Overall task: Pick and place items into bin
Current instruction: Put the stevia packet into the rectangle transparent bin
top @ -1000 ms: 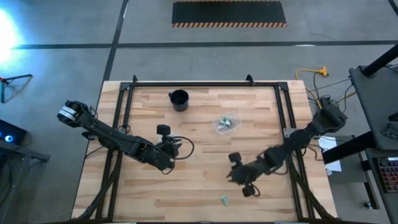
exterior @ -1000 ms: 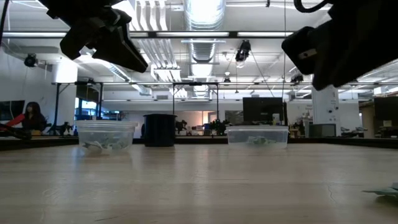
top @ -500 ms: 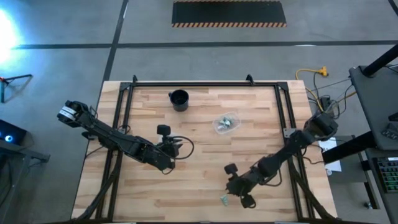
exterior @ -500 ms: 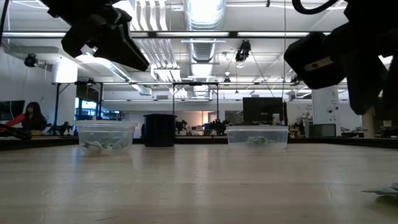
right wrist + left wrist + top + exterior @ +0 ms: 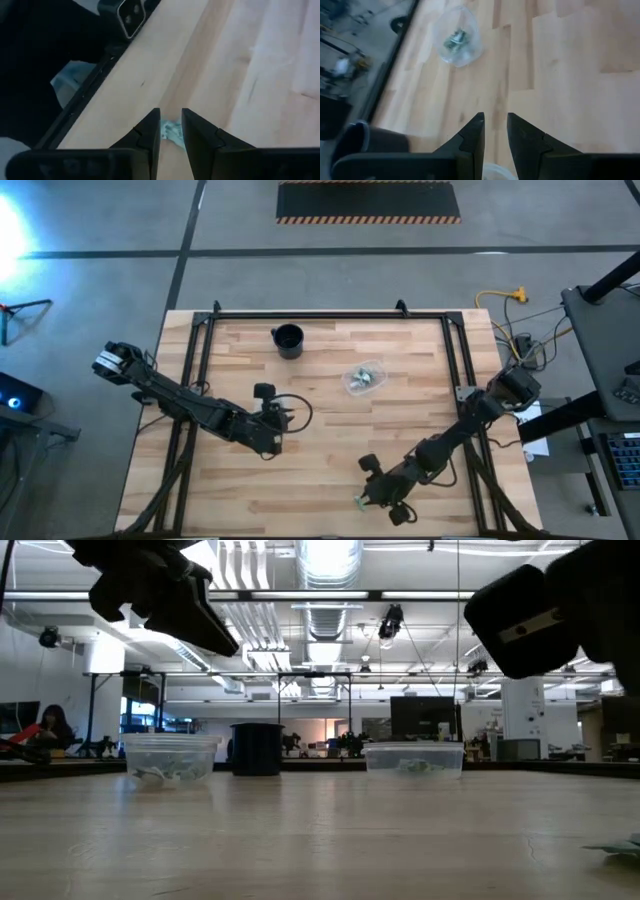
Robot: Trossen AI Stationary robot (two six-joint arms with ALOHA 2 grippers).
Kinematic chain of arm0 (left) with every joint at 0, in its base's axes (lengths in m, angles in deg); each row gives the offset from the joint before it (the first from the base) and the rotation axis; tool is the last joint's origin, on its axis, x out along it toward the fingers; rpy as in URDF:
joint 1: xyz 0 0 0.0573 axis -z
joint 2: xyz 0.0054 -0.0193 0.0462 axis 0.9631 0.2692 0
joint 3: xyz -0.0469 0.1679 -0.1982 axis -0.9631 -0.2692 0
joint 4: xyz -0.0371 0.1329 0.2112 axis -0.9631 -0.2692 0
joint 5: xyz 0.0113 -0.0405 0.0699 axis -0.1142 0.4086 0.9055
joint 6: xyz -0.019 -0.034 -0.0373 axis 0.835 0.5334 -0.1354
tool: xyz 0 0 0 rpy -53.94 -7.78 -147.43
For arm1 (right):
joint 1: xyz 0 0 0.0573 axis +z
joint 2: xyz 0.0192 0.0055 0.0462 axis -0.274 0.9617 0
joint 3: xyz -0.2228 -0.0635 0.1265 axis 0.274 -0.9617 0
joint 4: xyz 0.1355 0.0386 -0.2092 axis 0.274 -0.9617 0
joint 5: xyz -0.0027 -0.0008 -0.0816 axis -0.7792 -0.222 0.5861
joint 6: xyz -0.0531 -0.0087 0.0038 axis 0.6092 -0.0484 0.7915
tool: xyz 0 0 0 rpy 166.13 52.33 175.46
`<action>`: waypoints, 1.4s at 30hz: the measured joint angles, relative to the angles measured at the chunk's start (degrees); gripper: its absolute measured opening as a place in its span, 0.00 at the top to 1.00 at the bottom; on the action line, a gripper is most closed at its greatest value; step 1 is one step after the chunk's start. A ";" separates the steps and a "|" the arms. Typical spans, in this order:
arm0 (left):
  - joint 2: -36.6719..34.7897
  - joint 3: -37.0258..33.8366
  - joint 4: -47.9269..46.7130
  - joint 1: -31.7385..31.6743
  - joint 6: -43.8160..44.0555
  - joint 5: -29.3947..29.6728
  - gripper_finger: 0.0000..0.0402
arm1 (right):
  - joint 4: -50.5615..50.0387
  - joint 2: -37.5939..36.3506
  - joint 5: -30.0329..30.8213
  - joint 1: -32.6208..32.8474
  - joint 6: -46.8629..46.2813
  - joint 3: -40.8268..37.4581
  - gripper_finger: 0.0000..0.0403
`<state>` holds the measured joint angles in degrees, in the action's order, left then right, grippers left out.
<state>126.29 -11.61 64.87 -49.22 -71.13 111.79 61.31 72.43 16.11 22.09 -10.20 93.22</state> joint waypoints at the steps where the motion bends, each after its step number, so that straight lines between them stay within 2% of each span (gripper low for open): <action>1: 0.00 -0.02 -0.10 0.05 0.80 -0.99 0.84 | 0.05 0.42 -0.03 0.14 -0.37 0.04 0.82; 6: 0.00 -0.04 -0.06 0.09 4.66 -3.77 0.84 | 0.98 2.55 -0.81 0.45 -3.15 0.04 0.80; 27: 0.00 -0.04 1.01 0.16 4.95 -3.82 0.84 | 5.26 4.54 1.71 1.60 -3.32 0.16 0.63; 34: 0.00 -0.15 0.93 0.23 4.93 -3.80 0.84 | 7.33 9.28 0.68 2.57 -4.60 0.60 0.64; 42: 0.00 -0.15 1.03 0.24 4.97 -3.79 0.84 | 3.82 9.56 0.88 2.50 -4.86 2.10 0.66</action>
<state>126.29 -11.76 65.89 -48.98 -66.16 108.00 65.13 81.99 16.99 24.59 -15.06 95.32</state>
